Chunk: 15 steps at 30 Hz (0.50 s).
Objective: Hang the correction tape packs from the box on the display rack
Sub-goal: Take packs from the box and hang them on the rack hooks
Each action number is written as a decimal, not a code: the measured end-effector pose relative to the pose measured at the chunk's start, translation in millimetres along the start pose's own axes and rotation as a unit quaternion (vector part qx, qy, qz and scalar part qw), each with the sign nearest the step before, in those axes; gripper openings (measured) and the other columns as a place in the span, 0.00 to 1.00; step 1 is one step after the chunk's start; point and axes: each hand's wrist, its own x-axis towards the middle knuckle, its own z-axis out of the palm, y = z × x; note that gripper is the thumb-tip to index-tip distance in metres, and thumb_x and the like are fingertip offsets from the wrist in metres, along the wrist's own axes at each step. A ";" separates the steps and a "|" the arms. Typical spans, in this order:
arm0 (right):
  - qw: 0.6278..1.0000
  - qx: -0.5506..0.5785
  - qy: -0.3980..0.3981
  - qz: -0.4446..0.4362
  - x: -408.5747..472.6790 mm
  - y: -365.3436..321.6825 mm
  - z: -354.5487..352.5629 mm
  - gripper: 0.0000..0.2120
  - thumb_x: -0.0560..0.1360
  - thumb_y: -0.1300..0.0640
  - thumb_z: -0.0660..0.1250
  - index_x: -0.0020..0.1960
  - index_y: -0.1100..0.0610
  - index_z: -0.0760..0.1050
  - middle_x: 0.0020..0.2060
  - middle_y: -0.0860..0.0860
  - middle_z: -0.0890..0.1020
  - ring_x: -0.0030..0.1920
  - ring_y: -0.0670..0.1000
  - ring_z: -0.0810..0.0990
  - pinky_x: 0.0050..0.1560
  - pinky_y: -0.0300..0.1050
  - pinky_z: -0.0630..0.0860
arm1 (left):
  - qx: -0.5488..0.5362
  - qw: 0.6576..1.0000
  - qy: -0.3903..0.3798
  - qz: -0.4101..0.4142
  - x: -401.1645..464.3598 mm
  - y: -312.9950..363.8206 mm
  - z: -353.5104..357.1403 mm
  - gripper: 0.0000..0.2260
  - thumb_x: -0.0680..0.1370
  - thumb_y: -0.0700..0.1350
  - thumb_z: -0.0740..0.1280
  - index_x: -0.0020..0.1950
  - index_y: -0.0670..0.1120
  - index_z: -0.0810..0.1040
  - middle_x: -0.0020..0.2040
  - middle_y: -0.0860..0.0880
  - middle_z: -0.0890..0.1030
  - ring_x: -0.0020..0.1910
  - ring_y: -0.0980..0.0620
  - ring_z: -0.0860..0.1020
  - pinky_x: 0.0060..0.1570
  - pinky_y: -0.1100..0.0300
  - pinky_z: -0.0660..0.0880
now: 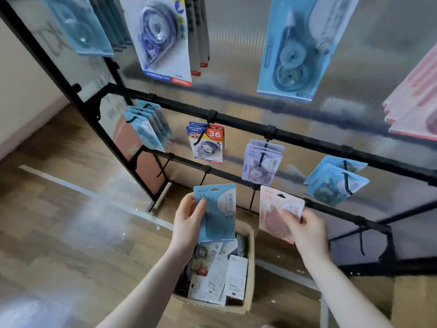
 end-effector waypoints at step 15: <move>0.997 0.031 0.060 0.029 -4.2 12.1 -95.7 0.05 0.73 0.55 0.70 0.49 0.51 0.77 0.44 0.46 0.82 0.45 0.44 0.81 0.37 0.44 0.80 | 0.035 0.997 -0.057 0.030 -26.6 30.1 87.2 0.03 0.81 0.41 0.61 0.50 0.45 0.74 0.44 0.50 0.81 0.41 0.59 0.82 0.36 0.66 0.77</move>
